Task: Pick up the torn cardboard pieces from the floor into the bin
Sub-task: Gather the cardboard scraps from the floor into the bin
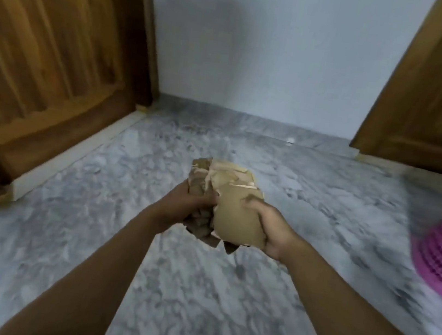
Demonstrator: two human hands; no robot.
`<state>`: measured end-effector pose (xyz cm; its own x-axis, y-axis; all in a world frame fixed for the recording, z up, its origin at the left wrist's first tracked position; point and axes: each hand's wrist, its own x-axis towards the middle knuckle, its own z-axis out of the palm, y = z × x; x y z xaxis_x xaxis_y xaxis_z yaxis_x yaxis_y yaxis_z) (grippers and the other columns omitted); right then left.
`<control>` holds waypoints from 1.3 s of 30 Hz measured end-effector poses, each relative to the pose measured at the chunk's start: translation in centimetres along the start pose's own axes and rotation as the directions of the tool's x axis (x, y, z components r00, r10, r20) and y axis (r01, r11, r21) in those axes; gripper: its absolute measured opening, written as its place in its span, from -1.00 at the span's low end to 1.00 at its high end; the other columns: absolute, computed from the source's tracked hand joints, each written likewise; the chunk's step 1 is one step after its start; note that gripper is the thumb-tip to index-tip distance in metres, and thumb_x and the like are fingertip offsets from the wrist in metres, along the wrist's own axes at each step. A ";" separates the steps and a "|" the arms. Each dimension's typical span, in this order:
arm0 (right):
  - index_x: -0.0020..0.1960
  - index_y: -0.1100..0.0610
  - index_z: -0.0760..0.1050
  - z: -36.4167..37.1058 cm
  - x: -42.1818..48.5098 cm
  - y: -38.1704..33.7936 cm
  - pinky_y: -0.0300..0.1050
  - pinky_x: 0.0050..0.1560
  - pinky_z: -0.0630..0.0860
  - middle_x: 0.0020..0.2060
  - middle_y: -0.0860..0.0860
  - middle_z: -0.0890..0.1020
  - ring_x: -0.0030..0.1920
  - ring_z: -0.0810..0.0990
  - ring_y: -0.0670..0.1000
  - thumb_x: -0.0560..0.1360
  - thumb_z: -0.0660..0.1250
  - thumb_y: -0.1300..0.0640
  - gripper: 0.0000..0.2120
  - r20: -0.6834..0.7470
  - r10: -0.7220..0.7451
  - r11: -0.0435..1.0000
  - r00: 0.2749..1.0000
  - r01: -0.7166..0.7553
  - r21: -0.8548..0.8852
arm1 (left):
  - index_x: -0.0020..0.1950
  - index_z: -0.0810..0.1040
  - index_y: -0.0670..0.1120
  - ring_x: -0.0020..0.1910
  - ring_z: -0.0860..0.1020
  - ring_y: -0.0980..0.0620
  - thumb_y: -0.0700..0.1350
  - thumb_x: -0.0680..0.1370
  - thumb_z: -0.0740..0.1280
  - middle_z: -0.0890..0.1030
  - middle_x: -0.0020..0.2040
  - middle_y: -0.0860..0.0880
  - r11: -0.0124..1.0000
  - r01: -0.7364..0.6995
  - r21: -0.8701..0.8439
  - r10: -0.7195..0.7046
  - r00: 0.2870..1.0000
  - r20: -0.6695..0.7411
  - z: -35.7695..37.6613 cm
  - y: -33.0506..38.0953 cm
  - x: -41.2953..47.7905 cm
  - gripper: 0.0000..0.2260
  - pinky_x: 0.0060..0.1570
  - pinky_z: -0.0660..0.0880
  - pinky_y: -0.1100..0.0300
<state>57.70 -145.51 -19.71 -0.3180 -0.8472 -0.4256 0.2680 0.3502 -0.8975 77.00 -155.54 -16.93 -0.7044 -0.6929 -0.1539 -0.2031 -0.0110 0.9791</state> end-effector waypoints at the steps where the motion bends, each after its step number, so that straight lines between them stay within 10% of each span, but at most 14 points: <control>1: 0.26 0.13 0.57 -3.2 -0.4 -1.1 0.08 -0.07 0.57 0.10 0.27 0.68 0.06 0.67 0.28 0.45 0.42 -0.06 -0.55 -0.032 -0.014 1.000 0.999 0.014 0.001 | 0.25 0.58 -0.01 0.03 0.67 -0.21 0.01 0.48 0.48 0.69 0.06 -0.18 1.000 -0.013 0.010 0.012 1.000 0.020 2.6 1.1 2.1 -0.64 -0.04 0.59 -0.32; 12: 0.29 0.07 0.49 -45.2 -5.5 -8.8 0.07 0.02 0.63 0.10 0.16 0.65 0.11 0.62 0.18 0.48 0.46 -0.07 -0.55 -0.415 -0.136 0.985 0.899 0.166 0.037 | 0.21 0.56 0.09 0.08 0.66 -0.01 0.06 0.48 0.46 0.68 0.10 0.01 0.970 -0.240 0.035 0.226 0.946 0.234 42.0 12.1 23.5 -0.68 0.15 0.58 -0.10; 21: 0.32 -0.04 0.38 -69.2 -9.5 -10.8 -0.07 -0.07 0.50 0.18 0.01 0.53 0.06 0.54 0.03 0.56 0.37 -0.03 -0.63 -0.720 -0.349 0.933 0.600 0.292 -0.209 | 0.34 0.23 0.06 0.22 0.52 -0.05 0.04 0.45 0.50 0.49 0.23 0.00 0.959 -0.264 0.106 0.217 0.919 0.330 67.7 18.3 35.5 -0.40 0.04 0.60 0.05; 27: 0.63 0.06 0.04 -75.1 -8.5 -7.5 0.00 0.45 0.28 0.58 0.05 0.21 0.53 0.25 0.14 0.60 0.33 -0.09 -0.26 -0.759 -0.281 0.941 0.587 0.012 -0.339 | 0.55 0.15 -0.03 0.31 0.49 -0.16 0.15 0.48 0.42 0.45 0.41 -0.12 0.889 -0.217 0.403 0.111 0.957 0.269 70.9 14.5 39.0 -0.25 0.30 0.47 -0.10; 39: 0.32 0.06 0.55 -60.9 -0.3 -10.5 -0.19 -0.11 0.47 0.13 0.02 0.62 -0.04 0.57 -0.02 0.63 0.28 0.06 -0.71 -0.424 -0.442 0.784 0.791 0.111 -0.610 | 0.50 0.32 0.07 0.35 0.46 -0.01 0.19 0.51 0.38 0.44 0.42 -0.05 0.833 -0.191 0.520 0.120 0.979 0.168 56.1 14.8 34.0 -0.40 0.14 0.46 0.15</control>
<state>-0.40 -124.62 -17.20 -0.7554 -0.6552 0.0111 -0.3800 0.4241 -0.8220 11.89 -138.78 -15.10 -0.8276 -0.5585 -0.0558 -0.3881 0.4976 0.7757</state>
